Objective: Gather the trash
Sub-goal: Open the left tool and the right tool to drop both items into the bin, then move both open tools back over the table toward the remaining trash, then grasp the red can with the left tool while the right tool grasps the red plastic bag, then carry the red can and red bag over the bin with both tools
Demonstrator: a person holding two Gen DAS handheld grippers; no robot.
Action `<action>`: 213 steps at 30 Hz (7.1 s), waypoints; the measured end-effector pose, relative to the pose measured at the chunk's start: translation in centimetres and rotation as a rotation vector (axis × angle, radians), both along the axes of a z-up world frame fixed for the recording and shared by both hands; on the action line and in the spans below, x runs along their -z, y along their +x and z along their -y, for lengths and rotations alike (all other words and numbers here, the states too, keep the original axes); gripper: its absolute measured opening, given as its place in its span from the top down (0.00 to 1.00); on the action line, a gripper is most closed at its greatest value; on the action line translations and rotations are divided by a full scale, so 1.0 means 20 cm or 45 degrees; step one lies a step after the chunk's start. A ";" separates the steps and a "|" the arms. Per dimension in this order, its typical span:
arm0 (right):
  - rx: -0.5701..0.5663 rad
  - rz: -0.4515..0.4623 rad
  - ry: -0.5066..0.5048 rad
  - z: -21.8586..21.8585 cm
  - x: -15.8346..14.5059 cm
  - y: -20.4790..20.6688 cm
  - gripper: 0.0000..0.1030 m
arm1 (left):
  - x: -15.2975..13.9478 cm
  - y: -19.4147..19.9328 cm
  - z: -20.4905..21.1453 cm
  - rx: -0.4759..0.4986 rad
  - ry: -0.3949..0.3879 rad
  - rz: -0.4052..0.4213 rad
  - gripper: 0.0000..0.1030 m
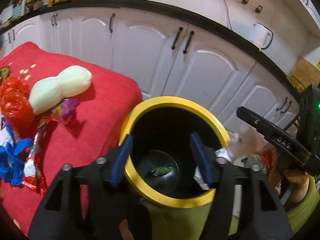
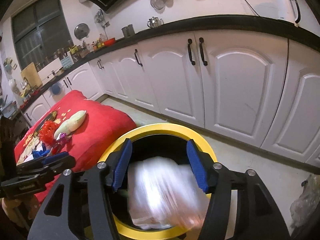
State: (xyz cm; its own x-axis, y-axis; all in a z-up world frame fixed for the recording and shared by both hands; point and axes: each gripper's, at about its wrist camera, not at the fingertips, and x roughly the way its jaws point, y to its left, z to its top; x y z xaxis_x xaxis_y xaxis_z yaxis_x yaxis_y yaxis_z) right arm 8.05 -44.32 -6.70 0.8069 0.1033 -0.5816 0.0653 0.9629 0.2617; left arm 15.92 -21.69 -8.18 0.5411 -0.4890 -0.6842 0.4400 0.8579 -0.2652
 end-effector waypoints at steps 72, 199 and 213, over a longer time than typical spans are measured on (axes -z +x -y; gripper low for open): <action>-0.715 0.189 -0.204 -1.33 -0.32 0.33 0.35 | -0.39 -0.26 -1.45 -0.792 -0.005 0.273 0.11; -0.368 0.199 -0.094 -0.64 -0.26 -0.02 0.89 | -0.29 -0.17 -0.45 -0.115 -0.047 0.118 0.73; -0.269 0.126 -0.071 -0.41 -0.15 -0.03 0.89 | -0.18 -0.14 -0.22 0.000 -0.019 0.058 0.73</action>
